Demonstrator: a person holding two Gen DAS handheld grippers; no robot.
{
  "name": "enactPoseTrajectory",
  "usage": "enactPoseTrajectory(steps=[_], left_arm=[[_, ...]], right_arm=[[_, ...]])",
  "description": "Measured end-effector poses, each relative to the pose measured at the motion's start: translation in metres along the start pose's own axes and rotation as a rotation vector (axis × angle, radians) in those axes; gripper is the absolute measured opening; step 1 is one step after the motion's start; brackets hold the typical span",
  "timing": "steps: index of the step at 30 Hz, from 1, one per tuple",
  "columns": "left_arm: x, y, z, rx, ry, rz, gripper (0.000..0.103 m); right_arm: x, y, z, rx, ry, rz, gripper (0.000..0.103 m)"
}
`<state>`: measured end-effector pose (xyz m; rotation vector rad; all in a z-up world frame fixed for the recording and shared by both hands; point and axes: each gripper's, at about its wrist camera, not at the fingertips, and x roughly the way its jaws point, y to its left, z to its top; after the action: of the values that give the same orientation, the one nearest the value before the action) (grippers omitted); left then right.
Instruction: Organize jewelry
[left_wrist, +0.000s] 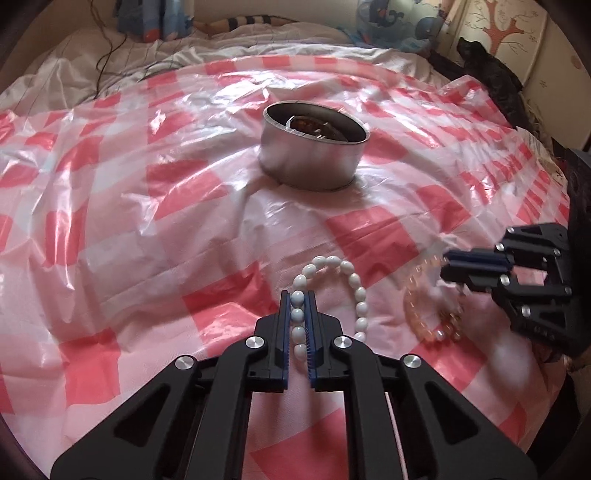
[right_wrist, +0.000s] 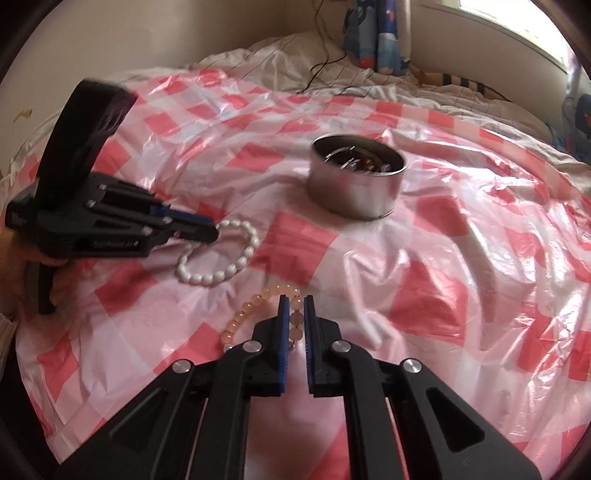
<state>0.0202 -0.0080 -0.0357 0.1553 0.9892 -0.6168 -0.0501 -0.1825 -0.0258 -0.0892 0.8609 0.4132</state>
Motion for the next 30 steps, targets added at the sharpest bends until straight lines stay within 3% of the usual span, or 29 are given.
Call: enactPoseTrajectory(steps=[7,17,30], left_arm=[[-0.012,-0.011,0.005,0.033,-0.056,-0.028,0.007],[-0.010,-0.027,0.003,0.142,-0.042,0.128,0.007],[-0.022,-0.048,0.008,0.228,-0.080,0.243,0.007]], right_arm=[[-0.014,-0.032,0.004,0.111,-0.048,-0.021,0.008],[-0.015,-0.038,0.005,0.144,-0.054,0.004,0.008],[-0.035,-0.046,0.012,0.197,-0.150,0.086,0.008]])
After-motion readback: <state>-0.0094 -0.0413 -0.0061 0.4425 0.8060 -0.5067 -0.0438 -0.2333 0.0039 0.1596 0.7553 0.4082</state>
